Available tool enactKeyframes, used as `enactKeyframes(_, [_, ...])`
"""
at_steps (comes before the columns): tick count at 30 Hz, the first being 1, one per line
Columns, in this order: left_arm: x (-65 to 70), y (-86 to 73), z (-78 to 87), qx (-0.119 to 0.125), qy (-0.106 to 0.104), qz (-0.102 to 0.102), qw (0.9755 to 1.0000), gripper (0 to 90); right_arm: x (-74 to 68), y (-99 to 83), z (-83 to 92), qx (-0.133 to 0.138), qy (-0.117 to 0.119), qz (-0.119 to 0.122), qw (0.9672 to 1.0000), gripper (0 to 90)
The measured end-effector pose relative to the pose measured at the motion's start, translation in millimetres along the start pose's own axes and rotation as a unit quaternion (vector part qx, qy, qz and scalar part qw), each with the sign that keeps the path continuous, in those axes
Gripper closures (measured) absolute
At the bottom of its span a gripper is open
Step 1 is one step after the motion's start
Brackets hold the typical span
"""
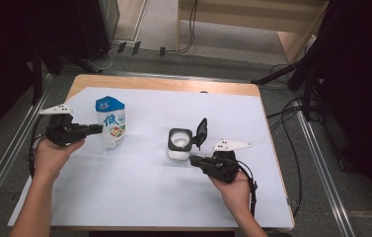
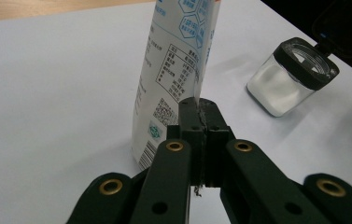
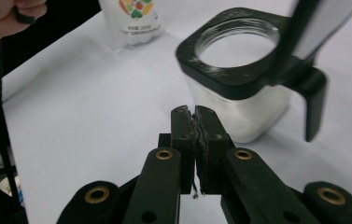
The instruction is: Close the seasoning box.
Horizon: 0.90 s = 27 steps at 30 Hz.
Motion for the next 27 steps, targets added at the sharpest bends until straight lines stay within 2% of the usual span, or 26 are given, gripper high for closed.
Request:
enactKeyframes(8, [0.3, -4.8, 3.0, 0.000, -0.003, -0.002, 1.0000, 90.0, 37.1, 8.8, 9.1, 0.011, -0.048, -0.022, 0.9985, 90.0])
enactKeyframes(13, [-0.3, -7.8, 6.0, -0.002, -0.003, -0.002, 1.0000, 90.0, 55.4, 21.5, 4.4, 0.026, -0.066, -0.033, 0.9969, 90.0])
enactKeyframes(15, [-0.4, -8.7, 6.6, -0.001, -0.002, -0.001, 1.0000, 90.0, 60.8, 27.1, 0.0, 0.032, -0.072, -0.030, 0.9964, 90.0])
enactKeyframes(18, [-0.4, -10.3, 7.2, -0.002, -0.002, -0.002, 1.0000, 89.7, 63.7, 35.6, -5.8, 0.043, -0.069, -0.038, 0.9960, 90.0])
enactKeyframes(22, [-1.6, -12.6, 7.5, 0.000, 0.001, -0.005, 1.0000, 87.2, 60.5, 46.8, -11.7, 0.052, -0.063, -0.035, 0.9961, 90.0])
enactKeyframes(27, [-2.1, -12.3, 8.4, 0.005, 0.002, -0.007, 1.0000, 83.7, 59.9, 52.4, -14.7, 0.054, -0.063, -0.033, 0.9961, 90.0])
Point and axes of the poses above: each handheld gripper's, and its own axes: z roughly backward along the jaws, y roughly out of its top, x roughly to its right, the point moved 10 cm from there along -z, roughly forward along the jaws, and after that the axes turned 12 degrees about x, right-handed, at the moved point
